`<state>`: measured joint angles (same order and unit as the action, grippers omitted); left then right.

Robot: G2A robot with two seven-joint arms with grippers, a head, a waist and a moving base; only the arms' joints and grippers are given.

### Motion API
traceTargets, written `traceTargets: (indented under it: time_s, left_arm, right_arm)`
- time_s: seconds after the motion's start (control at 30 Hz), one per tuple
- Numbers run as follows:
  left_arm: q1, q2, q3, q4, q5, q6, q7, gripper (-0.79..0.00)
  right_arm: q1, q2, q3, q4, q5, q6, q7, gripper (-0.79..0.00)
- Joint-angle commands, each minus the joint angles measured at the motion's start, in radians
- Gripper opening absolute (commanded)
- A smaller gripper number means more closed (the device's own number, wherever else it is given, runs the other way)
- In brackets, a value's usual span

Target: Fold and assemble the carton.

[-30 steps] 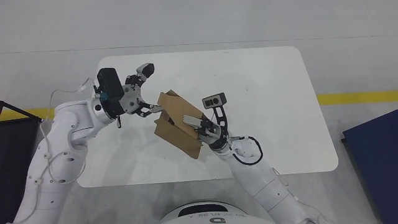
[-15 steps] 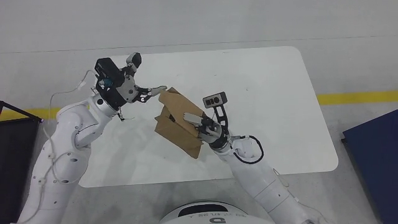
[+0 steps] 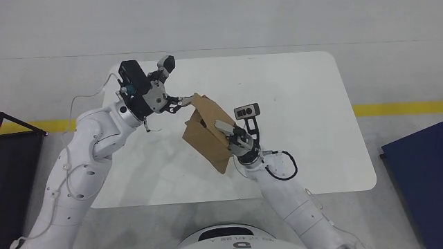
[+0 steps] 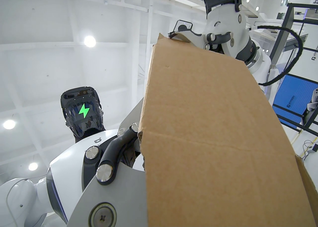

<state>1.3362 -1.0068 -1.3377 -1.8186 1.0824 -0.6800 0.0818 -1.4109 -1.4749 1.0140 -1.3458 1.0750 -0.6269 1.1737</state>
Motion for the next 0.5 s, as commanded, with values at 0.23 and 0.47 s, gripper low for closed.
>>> traceTargets:
  time_s: [0.23,0.47]
  left_arm:
    - [-0.007,-0.003,0.037,-0.006,0.021,-0.064,-0.017,0.0]
    - [-0.014,-0.004,0.048,-0.006,0.034,-0.074,-0.036,0.0]
  right_arm:
    - [0.012,-0.004,-0.005,0.012,0.001,0.009,-0.001,-0.785]
    - [0.011,-0.008,-0.014,0.008,-0.005,0.006,-0.002,-0.785]
